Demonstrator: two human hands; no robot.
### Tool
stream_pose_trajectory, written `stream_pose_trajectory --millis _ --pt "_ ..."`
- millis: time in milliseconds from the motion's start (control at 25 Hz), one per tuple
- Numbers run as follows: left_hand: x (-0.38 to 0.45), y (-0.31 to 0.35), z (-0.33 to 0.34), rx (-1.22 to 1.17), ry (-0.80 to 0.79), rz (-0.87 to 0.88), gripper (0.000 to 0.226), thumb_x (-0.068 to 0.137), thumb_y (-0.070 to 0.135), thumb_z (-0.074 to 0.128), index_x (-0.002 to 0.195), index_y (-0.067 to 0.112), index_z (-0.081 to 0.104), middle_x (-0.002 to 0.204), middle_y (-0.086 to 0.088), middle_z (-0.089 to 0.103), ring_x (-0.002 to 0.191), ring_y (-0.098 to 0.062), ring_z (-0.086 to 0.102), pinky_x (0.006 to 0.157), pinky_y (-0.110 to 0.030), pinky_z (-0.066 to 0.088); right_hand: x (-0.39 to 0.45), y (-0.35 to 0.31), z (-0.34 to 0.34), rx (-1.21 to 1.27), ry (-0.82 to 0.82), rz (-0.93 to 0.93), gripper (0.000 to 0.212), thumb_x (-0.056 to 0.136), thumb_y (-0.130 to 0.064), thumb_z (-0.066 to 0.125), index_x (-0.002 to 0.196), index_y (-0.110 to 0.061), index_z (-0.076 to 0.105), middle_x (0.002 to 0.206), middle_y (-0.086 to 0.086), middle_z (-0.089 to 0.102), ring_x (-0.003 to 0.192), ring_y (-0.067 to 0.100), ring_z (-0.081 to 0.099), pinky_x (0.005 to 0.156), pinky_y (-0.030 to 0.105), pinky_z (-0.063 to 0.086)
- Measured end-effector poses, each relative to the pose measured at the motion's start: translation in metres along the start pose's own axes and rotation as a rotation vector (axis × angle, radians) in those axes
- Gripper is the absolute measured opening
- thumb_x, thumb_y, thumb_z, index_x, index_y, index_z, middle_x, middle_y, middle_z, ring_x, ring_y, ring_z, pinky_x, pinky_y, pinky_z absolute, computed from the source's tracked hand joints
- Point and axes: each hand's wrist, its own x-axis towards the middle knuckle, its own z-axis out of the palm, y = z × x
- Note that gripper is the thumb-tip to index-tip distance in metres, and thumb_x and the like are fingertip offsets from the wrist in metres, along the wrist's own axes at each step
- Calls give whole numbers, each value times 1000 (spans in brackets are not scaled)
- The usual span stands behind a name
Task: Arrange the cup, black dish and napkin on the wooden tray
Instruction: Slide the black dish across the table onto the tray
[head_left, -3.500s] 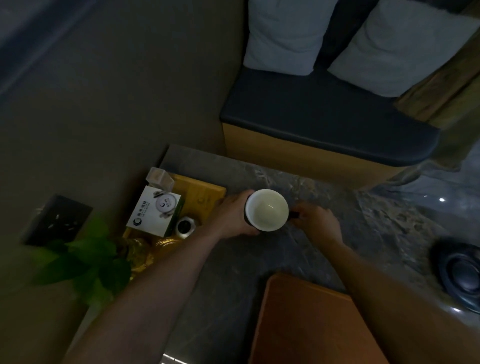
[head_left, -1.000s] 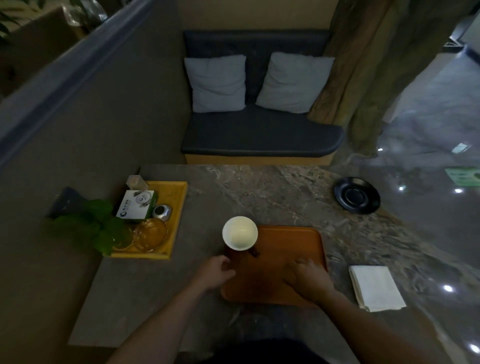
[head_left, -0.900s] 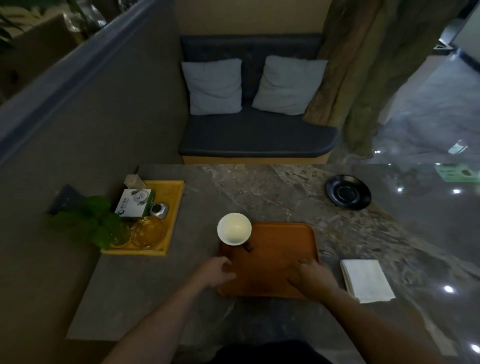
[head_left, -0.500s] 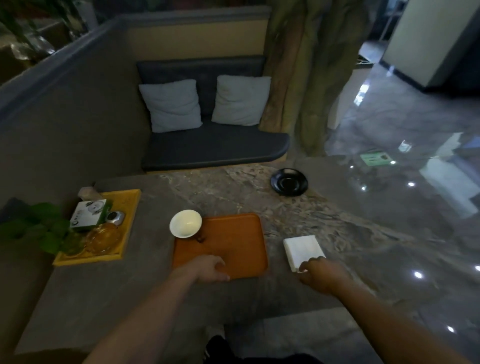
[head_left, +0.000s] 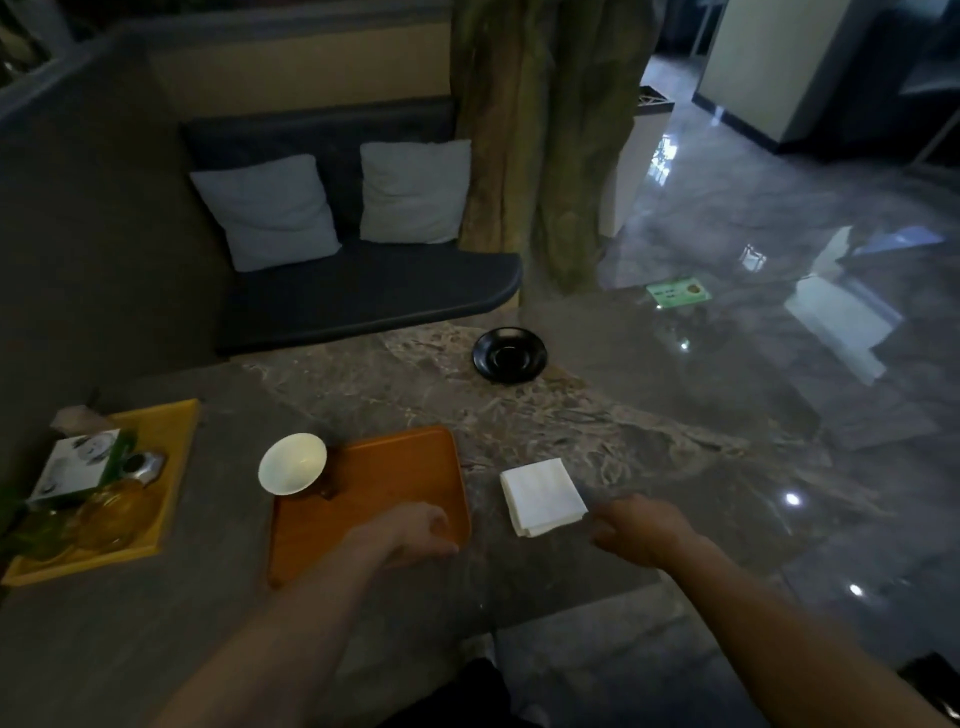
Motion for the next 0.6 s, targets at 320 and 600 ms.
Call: stream_pose_trajectory --millis 320,600 --pt "60 0 -36 71 -22 58 53 86 54 62 129 24 56 130 -1 60 115 -19 56 92 -32 46 52 12 -11 64 -83 39 32 92 -48 45 113 -29 62 124 1 63 110 23 60 83 32 45" --pt "105 -20 -82 81 5 82 53 82 60 61 123 27 59 126 -1 62 110 -20 58 92 -38 50 112 25 -35 -10 -69 37 39 92 -51 49 126 -32 56 131 0 60 118 22 56 91 35 48"
